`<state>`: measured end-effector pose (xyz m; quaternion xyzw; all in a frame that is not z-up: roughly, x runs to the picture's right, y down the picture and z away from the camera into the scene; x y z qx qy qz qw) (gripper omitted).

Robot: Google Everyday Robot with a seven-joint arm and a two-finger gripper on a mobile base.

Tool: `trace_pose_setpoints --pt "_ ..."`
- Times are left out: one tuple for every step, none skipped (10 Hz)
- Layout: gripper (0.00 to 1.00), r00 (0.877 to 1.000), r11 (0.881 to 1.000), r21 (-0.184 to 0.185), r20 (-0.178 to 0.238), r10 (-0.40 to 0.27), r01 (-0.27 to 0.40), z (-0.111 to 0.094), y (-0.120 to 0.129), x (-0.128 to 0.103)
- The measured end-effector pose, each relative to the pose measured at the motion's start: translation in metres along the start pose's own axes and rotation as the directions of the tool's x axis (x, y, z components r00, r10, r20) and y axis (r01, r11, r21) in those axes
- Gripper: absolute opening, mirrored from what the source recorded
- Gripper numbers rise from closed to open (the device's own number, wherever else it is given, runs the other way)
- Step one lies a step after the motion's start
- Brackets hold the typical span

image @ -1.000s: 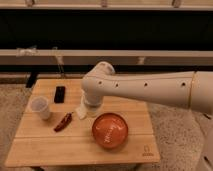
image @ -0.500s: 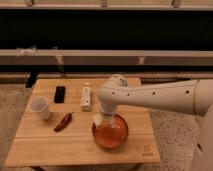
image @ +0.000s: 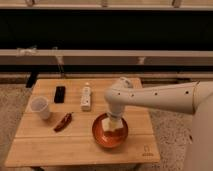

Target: Place the white sponge in the ceramic bowl

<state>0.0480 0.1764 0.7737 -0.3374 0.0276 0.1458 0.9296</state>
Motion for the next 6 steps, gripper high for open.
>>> trace_pose_setpoints --pt "0.8 1.0 1.0 -0.004 0.0 0.004 -0.004 -0.0007 -0.0005 -0.0011" --pt "0.8 1.0 1.0 -0.007 0.003 0.007 -0.007 -0.0019 -0.0008 -0.0012" --pt "0.8 1.0 1.0 -0.012 0.007 0.007 -0.007 -0.0033 -0.0011 0.0002" --pt "0.8 1.0 1.0 -0.021 0.021 -0.002 0.002 -0.0062 -0.0003 -0.0021" --pt "0.8 1.0 1.0 -0.021 0.022 0.0 0.001 -0.0065 -0.0005 -0.0016" --pt "0.8 1.0 1.0 -0.021 0.023 -0.001 0.001 -0.0065 -0.0004 -0.0019"
